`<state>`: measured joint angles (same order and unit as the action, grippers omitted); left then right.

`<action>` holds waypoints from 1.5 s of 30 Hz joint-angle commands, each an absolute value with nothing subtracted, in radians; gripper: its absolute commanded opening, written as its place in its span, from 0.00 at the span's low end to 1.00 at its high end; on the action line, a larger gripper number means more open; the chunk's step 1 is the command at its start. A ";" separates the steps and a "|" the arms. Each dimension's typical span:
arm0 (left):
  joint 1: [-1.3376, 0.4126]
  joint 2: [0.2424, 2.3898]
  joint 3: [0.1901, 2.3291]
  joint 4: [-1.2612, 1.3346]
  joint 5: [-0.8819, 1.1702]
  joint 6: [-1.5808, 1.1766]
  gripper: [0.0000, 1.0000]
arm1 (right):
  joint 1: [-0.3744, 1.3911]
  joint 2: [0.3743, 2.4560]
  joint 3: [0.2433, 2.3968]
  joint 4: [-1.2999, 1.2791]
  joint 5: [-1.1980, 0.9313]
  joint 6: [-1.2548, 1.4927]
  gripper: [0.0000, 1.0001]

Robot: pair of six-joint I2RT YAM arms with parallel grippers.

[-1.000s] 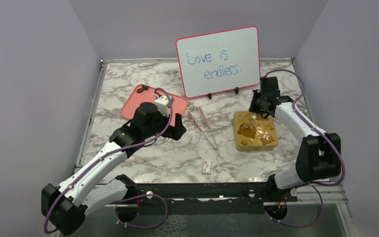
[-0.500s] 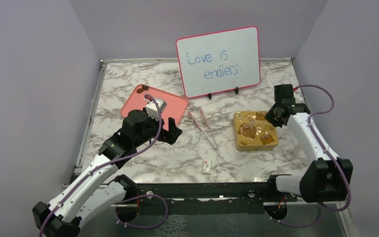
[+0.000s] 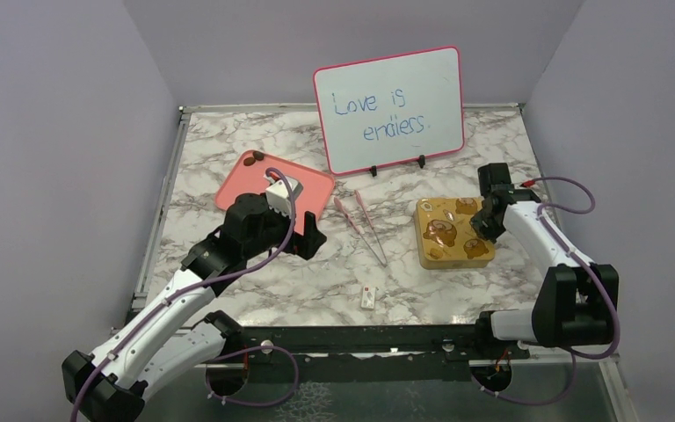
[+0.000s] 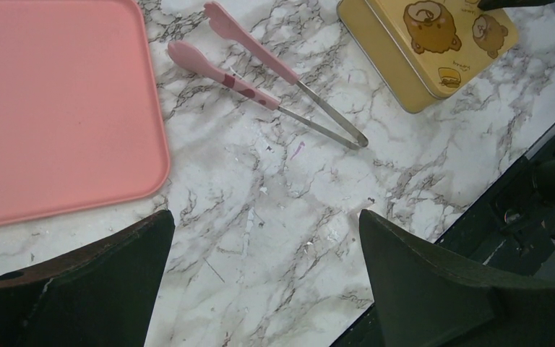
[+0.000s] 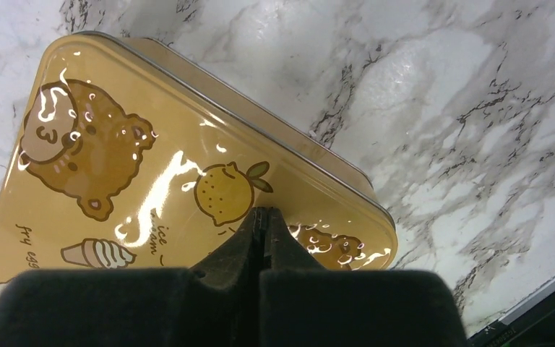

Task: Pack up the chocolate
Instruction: Close the box lid on the packing box, then reset both arms

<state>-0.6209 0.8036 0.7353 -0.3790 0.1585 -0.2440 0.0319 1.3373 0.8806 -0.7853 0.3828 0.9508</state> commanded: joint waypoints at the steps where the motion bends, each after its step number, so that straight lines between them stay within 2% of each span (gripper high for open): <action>1: -0.617 0.799 0.756 -0.390 0.181 -0.224 0.99 | 0.029 1.360 0.894 -0.878 0.457 1.009 0.01; 9: -0.617 0.797 0.741 -0.388 0.161 -0.223 0.99 | 0.029 1.302 0.886 -0.826 0.496 0.954 0.01; 16: -0.617 0.791 0.734 -0.396 0.091 -0.228 0.99 | 0.029 1.365 0.910 -0.825 0.510 0.912 0.01; 21: -0.617 0.763 0.715 -0.385 -0.038 -0.297 0.99 | 0.029 1.327 0.936 -0.704 0.349 0.636 0.01; 26: -0.617 0.714 0.691 -0.385 -0.139 -0.313 0.99 | 0.029 1.332 0.956 -0.703 0.278 0.578 0.01; 32: -0.617 0.673 0.693 -0.390 -0.172 -0.321 0.99 | 0.032 1.252 0.932 -0.638 0.019 0.430 0.17; 37: -0.617 0.689 0.707 -0.405 -0.195 -0.327 0.99 | 0.032 1.128 0.882 -0.600 -0.155 0.370 0.25; 40: -0.617 0.694 0.708 -0.403 -0.181 -0.317 0.99 | 0.032 1.058 0.861 -0.598 -0.305 0.340 0.40; 41: -0.617 0.696 0.708 -0.402 -0.167 -0.304 0.99 | 0.032 1.025 0.836 -0.589 -0.371 0.324 0.48; 42: -0.617 0.697 0.703 -0.396 -0.158 -0.293 0.99 | 0.032 0.989 0.809 -0.582 -0.425 0.309 0.69; 43: -0.617 0.700 0.702 -0.392 -0.163 -0.290 0.99 | 0.032 0.951 0.784 -0.580 -0.457 0.301 0.96; 45: -0.617 0.702 0.708 -0.391 -0.180 -0.292 0.99 | 0.032 0.888 0.765 -0.600 -0.466 0.297 1.00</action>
